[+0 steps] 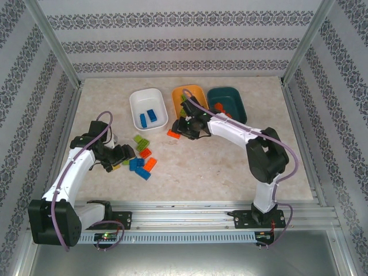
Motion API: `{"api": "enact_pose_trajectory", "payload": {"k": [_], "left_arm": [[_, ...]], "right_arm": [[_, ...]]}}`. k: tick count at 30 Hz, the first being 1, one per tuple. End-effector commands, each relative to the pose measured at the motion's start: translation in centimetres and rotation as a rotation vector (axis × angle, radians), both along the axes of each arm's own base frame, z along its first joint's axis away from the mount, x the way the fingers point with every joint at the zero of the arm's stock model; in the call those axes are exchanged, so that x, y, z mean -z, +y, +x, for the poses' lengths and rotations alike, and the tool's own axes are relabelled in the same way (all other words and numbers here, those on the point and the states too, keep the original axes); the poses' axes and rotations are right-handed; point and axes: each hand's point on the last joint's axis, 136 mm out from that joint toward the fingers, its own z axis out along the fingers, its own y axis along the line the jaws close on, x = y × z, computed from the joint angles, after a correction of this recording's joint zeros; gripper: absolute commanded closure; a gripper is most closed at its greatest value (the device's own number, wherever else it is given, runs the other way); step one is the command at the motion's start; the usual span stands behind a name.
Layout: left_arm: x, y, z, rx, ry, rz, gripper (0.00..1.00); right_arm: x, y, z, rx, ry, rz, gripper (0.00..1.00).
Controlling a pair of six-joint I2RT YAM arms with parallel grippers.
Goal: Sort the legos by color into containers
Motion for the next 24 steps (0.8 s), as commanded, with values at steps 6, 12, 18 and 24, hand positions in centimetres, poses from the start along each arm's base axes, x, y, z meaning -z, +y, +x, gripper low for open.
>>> {"api": "enact_pose_trajectory", "payload": {"k": [6, 12, 18, 24], "left_arm": [[0.2, -0.1, -0.1, 0.025, -0.009, -0.014, 0.25], [0.2, -0.1, -0.2, 0.027, -0.004, -0.015, 0.24], [0.4, -0.1, -0.1, 0.028, 0.004, -0.016, 0.24], [0.5, -0.3, -0.1, 0.033, 0.01, -0.023, 0.23]], "right_arm": [[1.9, 3.6, 2.9, 0.006, -0.015, 0.044, 0.7], [3.4, 3.3, 4.0, 0.015, -0.005, -0.007, 0.89], [4.7, 3.4, 4.7, 0.014, 0.016, -0.035, 1.0], [5.6, 3.1, 5.6, 0.015, 0.02, -0.076, 1.0]]}}
